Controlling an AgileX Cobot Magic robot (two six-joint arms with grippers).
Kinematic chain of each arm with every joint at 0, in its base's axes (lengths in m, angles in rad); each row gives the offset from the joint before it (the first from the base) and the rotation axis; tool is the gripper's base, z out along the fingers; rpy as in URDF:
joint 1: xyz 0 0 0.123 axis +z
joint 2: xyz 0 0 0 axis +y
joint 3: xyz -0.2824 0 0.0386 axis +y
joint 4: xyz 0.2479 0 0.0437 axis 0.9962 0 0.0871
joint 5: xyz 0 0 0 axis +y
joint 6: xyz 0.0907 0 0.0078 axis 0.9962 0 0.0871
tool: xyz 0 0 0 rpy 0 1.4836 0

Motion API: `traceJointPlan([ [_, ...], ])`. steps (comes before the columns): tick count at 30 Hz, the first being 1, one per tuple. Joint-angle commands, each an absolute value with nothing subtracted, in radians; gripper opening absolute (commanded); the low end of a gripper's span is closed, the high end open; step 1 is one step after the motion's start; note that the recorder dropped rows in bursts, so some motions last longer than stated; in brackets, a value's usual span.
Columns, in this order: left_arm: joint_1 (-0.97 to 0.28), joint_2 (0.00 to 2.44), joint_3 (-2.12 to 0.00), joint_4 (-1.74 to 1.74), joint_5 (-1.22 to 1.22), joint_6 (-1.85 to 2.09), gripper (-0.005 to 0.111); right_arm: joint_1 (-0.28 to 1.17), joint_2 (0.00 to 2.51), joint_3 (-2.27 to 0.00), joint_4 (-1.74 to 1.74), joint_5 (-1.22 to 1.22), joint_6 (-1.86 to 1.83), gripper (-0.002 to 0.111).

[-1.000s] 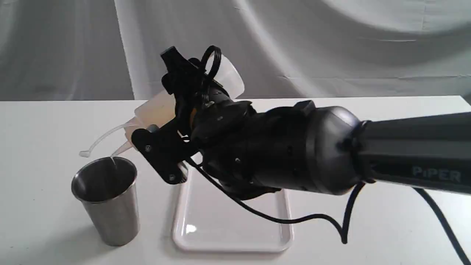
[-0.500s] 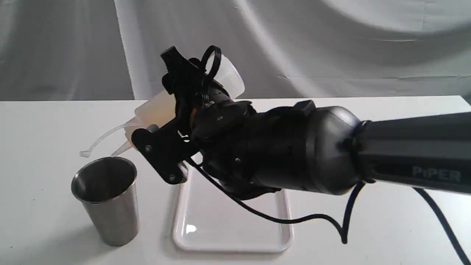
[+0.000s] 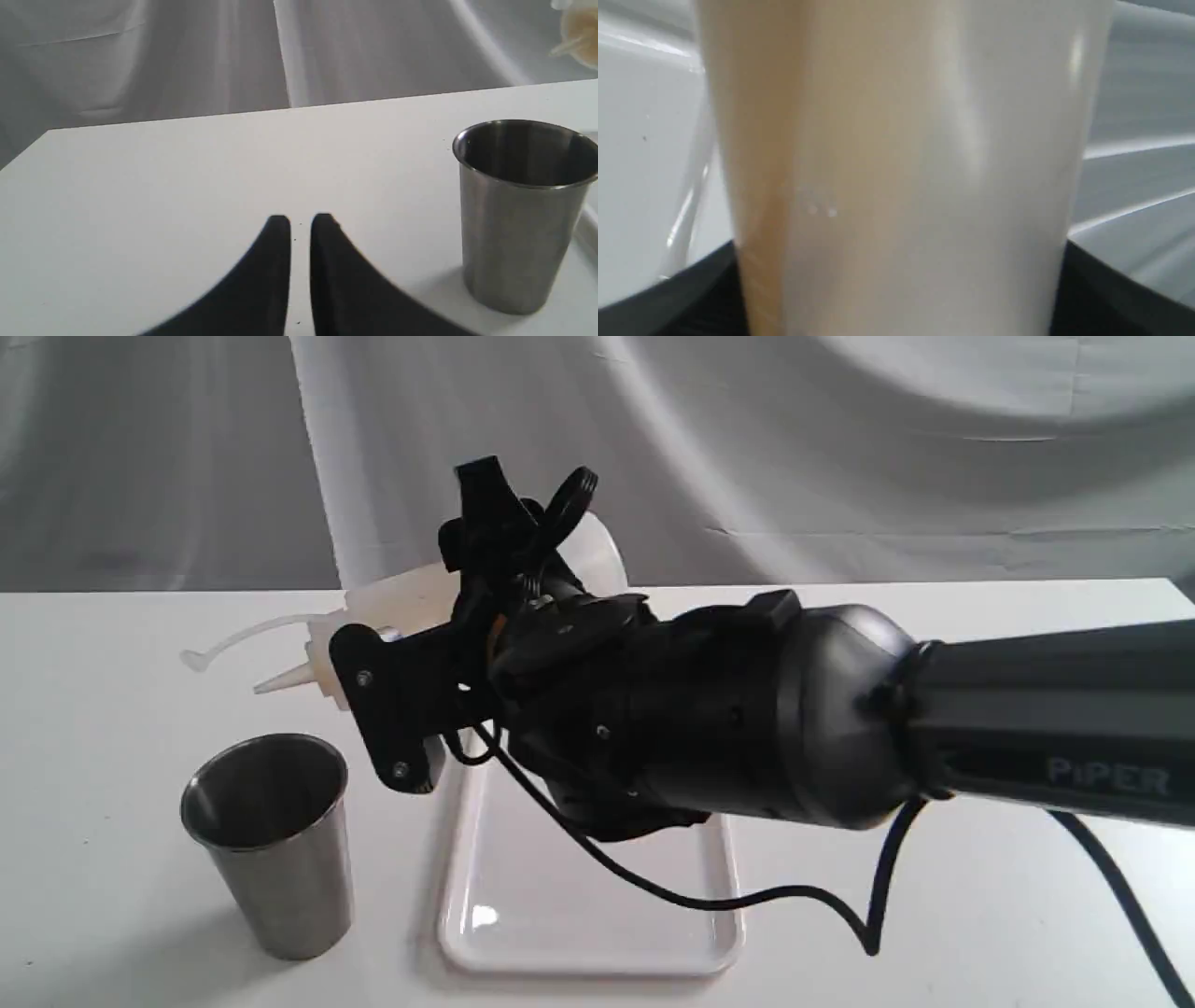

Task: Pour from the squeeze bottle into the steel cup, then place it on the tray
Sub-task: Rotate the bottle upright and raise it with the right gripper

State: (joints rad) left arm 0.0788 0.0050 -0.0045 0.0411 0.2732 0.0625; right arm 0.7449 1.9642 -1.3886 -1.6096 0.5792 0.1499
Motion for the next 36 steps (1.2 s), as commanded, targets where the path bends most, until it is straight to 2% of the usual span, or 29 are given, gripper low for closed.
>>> traceJointPlan([
  [1, 0.076, 0.0, 0.0, 0.044, 0.266, 0.061, 0.008, 0.733, 1.953, -1.399, -1.559, 0.548, 0.263, 0.0],
  [14, 0.076, 0.0, 0.0, 0.044, 0.266, 0.061, 0.008, 0.637, 1.842, -1.399, -1.354, 0.406, 0.512, 0.0],
  [21, 0.076, 0.0, 0.0, 0.044, 0.266, 0.061, 0.008, 0.578, 1.813, -1.389, -1.219, 0.306, 0.533, 0.0],
  [27, 0.076, 0.0, 0.0, 0.044, 0.266, 0.061, 0.008, 0.517, 1.753, -1.296, -1.109, 0.06, 0.504, 0.0],
  [36, 0.076, 0.0, 0.0, 0.044, 0.266, 0.061, 0.008, 0.404, 1.68, -1.07, -0.804, -0.349, 0.27, 0.0],
])
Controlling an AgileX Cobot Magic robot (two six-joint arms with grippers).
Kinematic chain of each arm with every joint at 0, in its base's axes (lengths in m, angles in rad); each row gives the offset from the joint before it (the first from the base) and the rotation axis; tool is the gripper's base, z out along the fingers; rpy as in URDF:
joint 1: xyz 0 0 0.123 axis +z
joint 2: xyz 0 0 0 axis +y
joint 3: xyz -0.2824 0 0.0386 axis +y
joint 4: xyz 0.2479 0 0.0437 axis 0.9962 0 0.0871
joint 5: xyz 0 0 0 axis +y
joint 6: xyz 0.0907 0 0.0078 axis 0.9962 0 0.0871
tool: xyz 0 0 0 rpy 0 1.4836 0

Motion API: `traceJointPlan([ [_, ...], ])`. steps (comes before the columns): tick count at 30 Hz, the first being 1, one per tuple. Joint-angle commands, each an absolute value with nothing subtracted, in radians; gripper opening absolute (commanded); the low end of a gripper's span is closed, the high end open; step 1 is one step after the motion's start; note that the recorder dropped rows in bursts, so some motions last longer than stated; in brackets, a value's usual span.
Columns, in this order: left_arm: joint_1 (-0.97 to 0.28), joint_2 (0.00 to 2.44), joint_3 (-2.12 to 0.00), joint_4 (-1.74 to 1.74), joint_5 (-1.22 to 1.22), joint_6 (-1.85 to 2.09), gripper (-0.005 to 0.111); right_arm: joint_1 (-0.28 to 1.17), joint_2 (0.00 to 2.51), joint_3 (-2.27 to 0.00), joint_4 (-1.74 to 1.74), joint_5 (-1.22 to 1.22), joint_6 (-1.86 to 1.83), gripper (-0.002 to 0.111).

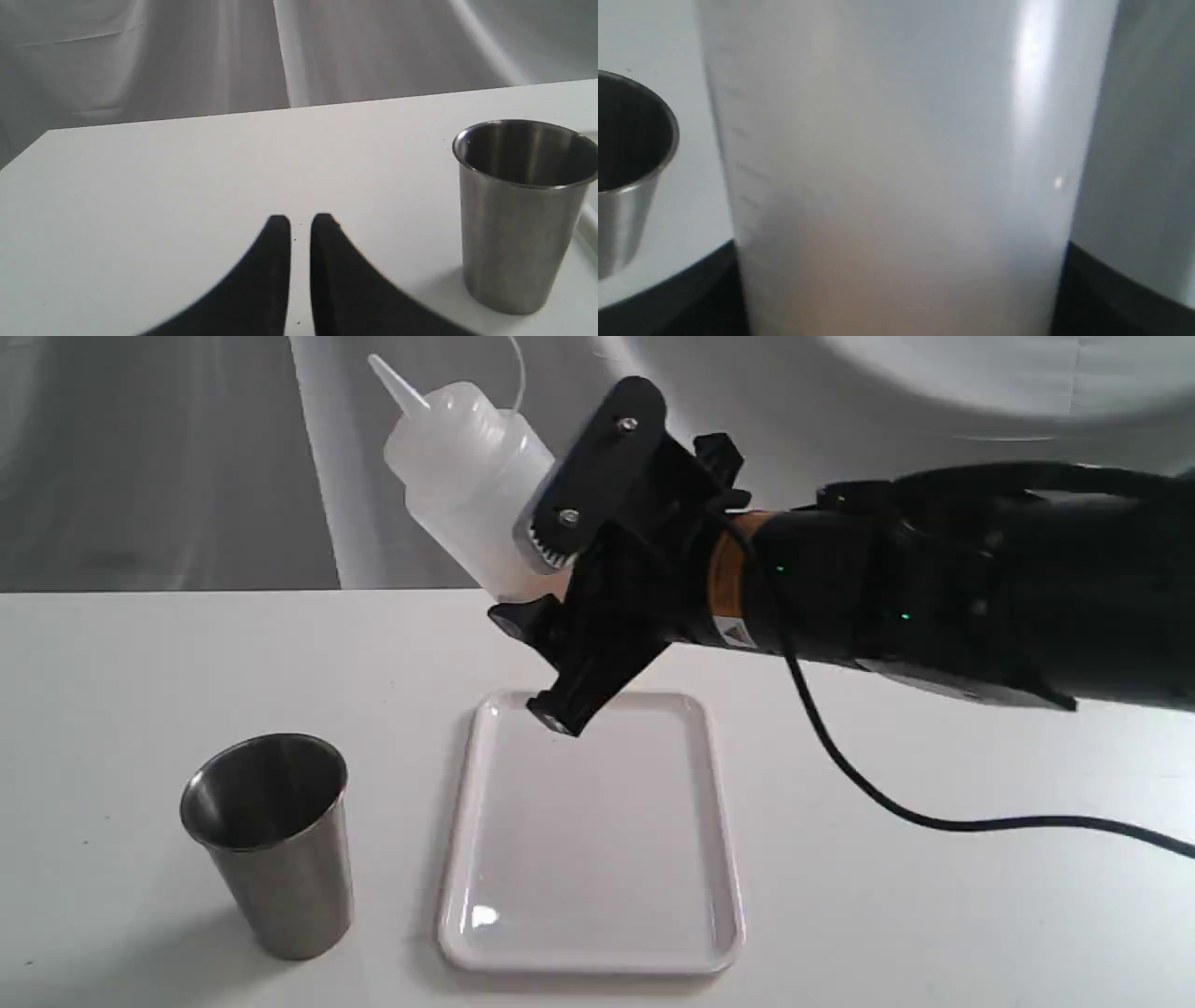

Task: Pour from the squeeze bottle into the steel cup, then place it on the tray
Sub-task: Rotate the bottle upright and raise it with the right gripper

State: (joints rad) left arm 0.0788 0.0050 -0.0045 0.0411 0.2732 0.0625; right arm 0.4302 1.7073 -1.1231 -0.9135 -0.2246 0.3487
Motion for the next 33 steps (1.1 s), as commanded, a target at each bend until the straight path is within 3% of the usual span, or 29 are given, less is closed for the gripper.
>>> traceJointPlan([
  [1, 0.076, 0.0, 0.0, 0.044, 0.266, 0.061, 0.008, 0.397, 1.678, -1.049, -0.751, -0.389, 0.226, 0.0],
  [10, 0.076, 0.0, 0.0, 0.044, 0.266, 0.061, 0.008, 0.356, 1.68, -0.933, -0.46, -0.663, -0.014, 0.0],
  [25, 0.076, 0.0, 0.0, 0.044, 0.266, 0.061, 0.008, 0.337, 1.682, -0.929, -0.301, -0.556, -0.019, 0.0],
  [33, 0.076, 0.0, 0.0, 0.044, 0.266, 0.061, 0.008, 0.337, 1.682, -0.889, -0.261, -0.624, -0.019, 0.0],
])
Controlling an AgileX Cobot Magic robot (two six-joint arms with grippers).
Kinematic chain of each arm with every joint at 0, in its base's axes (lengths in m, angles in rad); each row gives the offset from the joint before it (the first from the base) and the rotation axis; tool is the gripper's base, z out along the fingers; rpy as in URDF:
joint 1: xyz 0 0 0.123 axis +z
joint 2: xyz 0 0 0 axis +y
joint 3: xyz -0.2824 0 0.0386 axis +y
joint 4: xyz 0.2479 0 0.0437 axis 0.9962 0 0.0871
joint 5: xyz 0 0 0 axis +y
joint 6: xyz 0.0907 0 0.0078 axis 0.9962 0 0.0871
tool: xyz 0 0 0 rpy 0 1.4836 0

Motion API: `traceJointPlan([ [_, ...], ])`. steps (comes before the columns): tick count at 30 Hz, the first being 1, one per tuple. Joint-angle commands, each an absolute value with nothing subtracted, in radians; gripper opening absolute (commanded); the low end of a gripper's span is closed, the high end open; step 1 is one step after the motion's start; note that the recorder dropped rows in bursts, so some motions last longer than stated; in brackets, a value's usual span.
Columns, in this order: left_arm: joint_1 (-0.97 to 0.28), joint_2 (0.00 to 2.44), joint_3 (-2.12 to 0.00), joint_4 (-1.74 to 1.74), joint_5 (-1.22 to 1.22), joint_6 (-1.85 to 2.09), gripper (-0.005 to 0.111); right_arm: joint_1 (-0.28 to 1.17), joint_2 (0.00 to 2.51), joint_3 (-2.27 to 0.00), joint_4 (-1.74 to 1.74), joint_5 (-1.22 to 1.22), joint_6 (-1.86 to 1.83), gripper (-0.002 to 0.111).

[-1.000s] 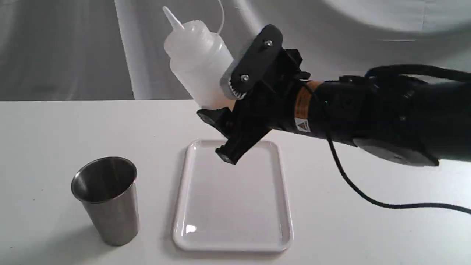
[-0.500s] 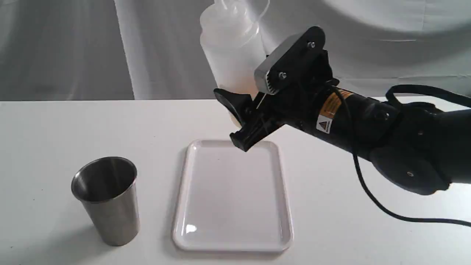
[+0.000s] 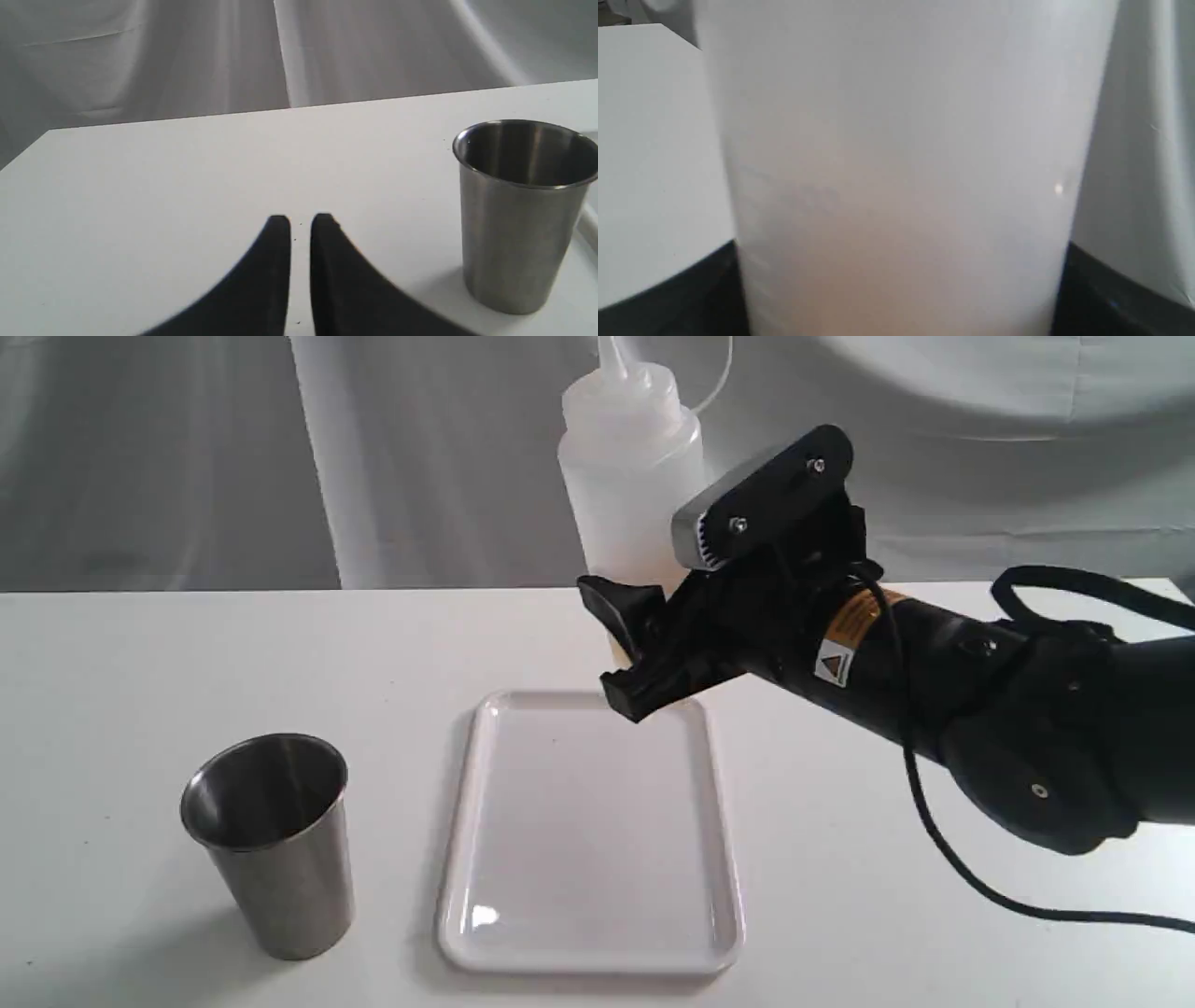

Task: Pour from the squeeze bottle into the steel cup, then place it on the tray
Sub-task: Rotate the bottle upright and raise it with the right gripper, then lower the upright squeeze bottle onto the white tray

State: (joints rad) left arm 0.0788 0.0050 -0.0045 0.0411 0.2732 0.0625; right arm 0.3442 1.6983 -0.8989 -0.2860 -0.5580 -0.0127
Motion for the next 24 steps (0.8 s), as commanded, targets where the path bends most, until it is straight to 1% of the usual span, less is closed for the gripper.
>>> traceJointPlan([
  [1, 0.076, 0.0, 0.0, 0.044, 0.266, 0.061, 0.008, 0.337, 1.684, -0.881, -0.253, -0.622, -0.019, 0.0],
  [9, 0.076, 0.0, 0.0, 0.044, 0.266, 0.061, 0.008, 0.339, 1.773, -0.869, -0.228, -0.705, -0.014, 0.0],
  [18, 0.076, 0.0, 0.0, 0.044, 0.266, 0.061, 0.008, 0.339, 1.874, -0.869, -0.231, -0.878, -0.013, 0.0],
  [24, 0.076, 0.0, 0.0, 0.044, 0.266, 0.061, 0.008, 0.339, 1.955, -0.869, -0.293, -1.015, -0.013, 0.0],
])
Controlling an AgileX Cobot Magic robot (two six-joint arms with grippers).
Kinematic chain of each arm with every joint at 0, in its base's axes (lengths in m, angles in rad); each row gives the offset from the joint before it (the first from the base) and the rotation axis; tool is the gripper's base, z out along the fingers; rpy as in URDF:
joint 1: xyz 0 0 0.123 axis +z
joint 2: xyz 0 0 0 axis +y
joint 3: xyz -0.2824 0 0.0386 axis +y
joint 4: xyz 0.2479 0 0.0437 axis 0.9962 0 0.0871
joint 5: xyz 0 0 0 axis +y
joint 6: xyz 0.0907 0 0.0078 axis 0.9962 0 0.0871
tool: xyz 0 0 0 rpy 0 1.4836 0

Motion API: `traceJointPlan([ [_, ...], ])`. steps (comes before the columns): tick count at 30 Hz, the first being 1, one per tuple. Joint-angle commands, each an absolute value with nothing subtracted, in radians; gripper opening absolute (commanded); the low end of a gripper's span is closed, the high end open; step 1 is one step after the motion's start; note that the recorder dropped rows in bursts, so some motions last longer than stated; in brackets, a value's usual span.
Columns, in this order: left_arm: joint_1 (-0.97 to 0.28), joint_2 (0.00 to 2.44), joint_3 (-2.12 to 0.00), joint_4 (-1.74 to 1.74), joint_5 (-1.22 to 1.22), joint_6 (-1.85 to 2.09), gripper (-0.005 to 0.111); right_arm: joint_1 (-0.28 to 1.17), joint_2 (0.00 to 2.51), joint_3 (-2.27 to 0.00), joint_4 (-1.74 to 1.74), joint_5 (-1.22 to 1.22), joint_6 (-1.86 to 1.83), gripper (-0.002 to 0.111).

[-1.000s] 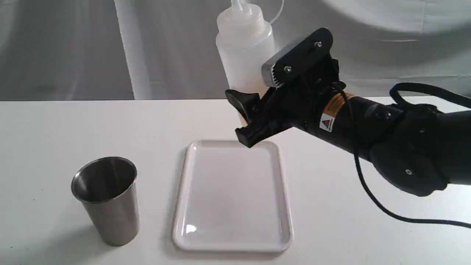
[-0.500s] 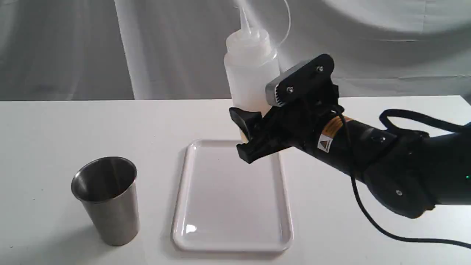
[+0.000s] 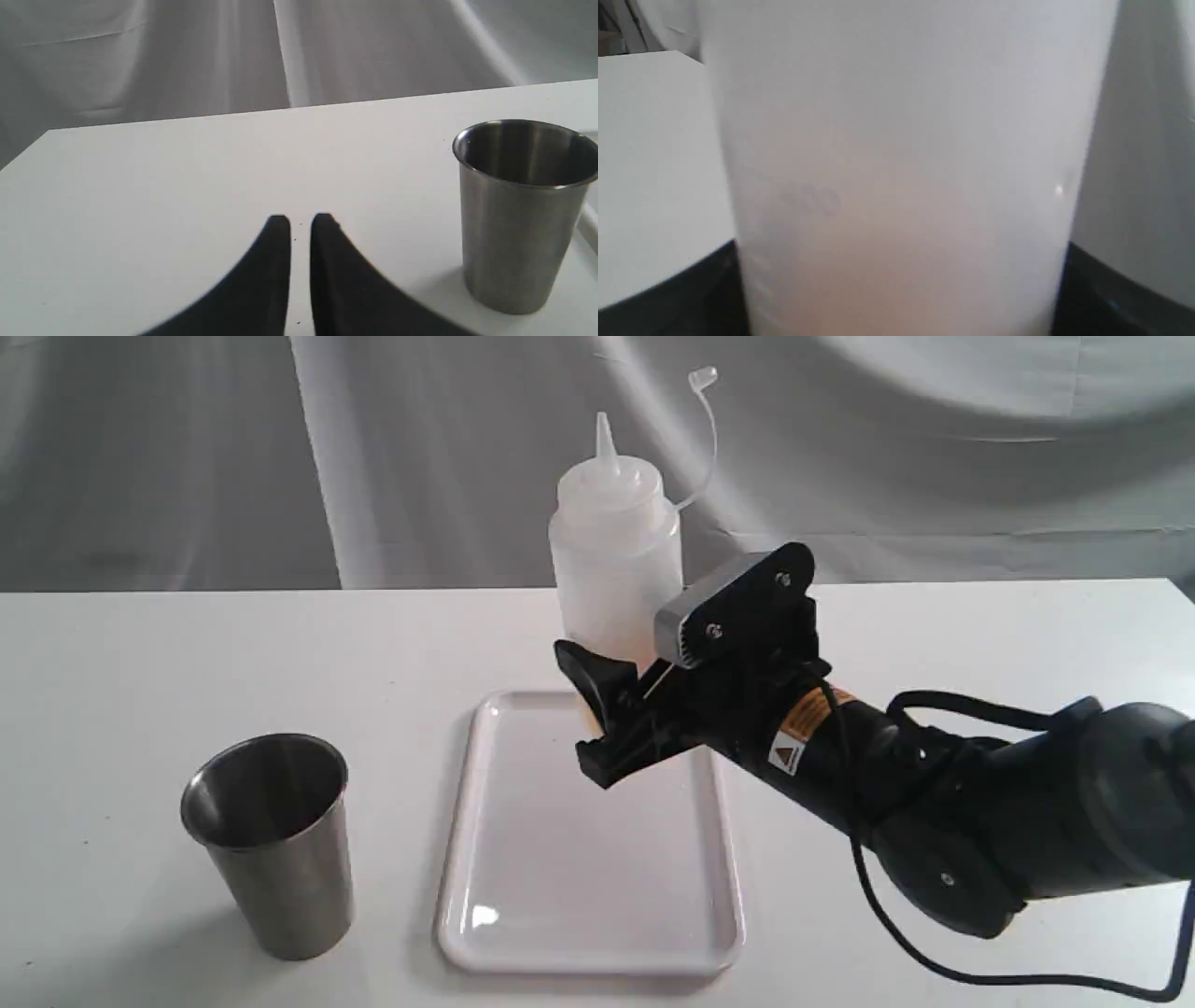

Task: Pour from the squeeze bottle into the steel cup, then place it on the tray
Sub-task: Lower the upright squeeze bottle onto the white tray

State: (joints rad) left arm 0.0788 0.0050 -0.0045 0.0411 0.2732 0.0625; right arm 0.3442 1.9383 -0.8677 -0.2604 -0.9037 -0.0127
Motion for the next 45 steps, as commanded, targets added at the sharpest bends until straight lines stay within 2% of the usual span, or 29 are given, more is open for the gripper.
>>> traceJointPlan([
  [1, 0.076, 0.0, 0.0, 0.044, 0.266, 0.061, 0.008, 0.339, 1.97, -0.869, -0.311, -1.041, -0.013, 0.0],
  [31, 0.076, 0.0, 0.0, 0.044, 0.266, 0.061, 0.008, 0.339, 2.189, -0.88, -0.319, -1.218, 0.0, 0.0],
  [45, 0.076, 0.0, 0.0, 0.044, 0.266, 0.061, 0.008, 0.339, 2.241, -0.945, -0.352, -1.221, 0.006, 0.0],
])
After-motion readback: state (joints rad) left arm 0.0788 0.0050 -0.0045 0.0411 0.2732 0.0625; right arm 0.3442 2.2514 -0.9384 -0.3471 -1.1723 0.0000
